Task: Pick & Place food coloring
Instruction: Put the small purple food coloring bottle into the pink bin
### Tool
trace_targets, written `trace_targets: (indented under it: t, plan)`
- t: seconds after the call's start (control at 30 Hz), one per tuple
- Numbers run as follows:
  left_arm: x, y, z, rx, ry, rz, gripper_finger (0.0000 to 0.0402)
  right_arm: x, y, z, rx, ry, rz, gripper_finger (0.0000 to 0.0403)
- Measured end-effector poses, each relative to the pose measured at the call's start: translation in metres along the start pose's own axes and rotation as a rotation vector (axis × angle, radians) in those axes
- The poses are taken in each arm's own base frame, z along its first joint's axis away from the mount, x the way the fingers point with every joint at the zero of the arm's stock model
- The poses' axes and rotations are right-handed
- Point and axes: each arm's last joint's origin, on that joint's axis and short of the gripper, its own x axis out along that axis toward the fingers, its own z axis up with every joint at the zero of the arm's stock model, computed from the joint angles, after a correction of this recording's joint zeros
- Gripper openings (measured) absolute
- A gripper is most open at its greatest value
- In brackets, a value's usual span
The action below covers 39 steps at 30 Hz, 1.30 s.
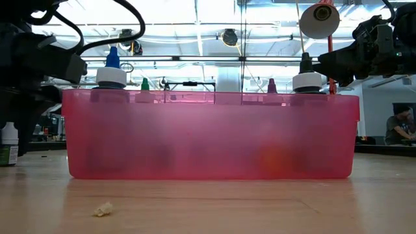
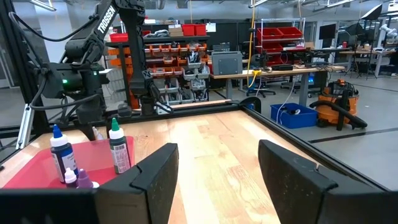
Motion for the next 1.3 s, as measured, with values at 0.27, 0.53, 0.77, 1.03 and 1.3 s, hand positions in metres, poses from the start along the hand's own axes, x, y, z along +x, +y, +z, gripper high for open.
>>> trace_targets:
  t: [0.27,0.53,0.77,1.03,1.3]
  plan:
    - [0.0,0.001,0.0,0.034,-0.005,0.005,0.008,0.0,0.0,0.0,0.0,0.0,0.0,0.021]
    - [-0.021,0.005,0.02,0.039,0.014,-0.002,0.0068,0.0,0.0,0.0,0.0,0.0,0.0,0.021]
    - [-0.109,0.01,0.065,0.194,-0.096,0.147,0.0068,0.0,0.0,0.0,0.0,-0.001,0.0,0.021]
    - [-0.178,0.022,0.132,0.414,-0.254,0.306,0.0068,0.0,0.0,0.0,0.0,-0.001,0.0,0.021]
    - [-0.117,0.018,0.206,0.613,-0.097,0.258,0.0068,0.0,0.0,0.0,0.0,0.001,0.0,0.021]
